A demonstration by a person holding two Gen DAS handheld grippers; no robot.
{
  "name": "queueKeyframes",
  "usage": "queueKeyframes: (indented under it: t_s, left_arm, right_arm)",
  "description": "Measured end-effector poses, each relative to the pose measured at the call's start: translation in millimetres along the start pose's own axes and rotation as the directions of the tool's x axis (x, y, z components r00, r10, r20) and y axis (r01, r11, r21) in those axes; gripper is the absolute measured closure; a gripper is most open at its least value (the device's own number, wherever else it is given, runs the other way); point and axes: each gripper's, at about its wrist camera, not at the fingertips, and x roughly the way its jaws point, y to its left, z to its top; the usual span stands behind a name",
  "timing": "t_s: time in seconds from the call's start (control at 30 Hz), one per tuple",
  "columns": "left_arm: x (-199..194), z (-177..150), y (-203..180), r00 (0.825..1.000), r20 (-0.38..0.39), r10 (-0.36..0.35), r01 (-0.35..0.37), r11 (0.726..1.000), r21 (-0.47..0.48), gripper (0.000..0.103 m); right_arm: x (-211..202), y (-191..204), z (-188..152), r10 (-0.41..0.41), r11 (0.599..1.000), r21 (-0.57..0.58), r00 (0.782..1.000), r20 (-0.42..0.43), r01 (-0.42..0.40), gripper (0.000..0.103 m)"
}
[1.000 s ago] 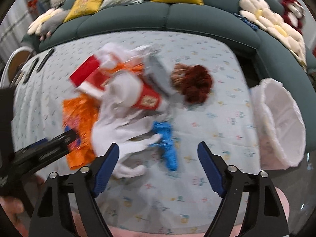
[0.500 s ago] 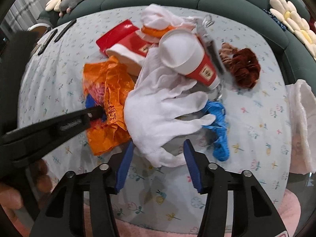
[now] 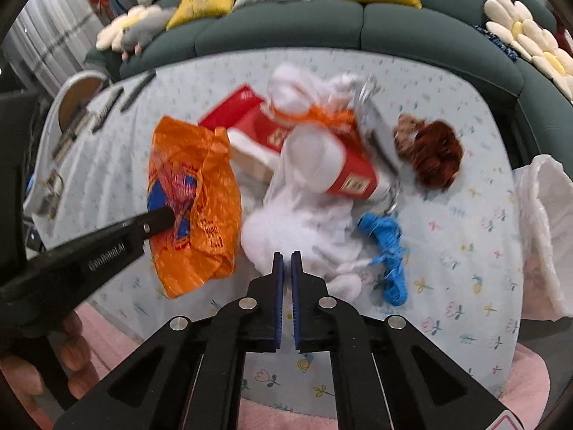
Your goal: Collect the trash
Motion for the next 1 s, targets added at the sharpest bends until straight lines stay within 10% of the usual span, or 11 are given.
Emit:
queueKeyframes:
  t_s: [0.53,0.8,1.0]
  left_arm:
    - [-62.8,6.3,-73.2,0.99,0.128,-0.06,0.043,0.991,0.13,0.1]
    - [-71.3,10.0,-59.3,0.986,0.168,-0.001,-0.019,0.993,0.115,0.1]
    - [-60.0,8.2,-24.8,0.99,0.135,0.032,-0.041,0.997,0.062,0.1]
  right_arm:
    - [-91.9,-55.1,12.6,0.011,0.993,0.114,0.975,0.221,-0.037,0.103]
    - [-61.1,-46.8,-0.4,0.064,0.992,0.102,0.989,0.134,-0.078,0.071]
    - [-36.9,-20.0,-2.4,0.091,0.994,0.061,0.993,0.076,-0.096,0.068]
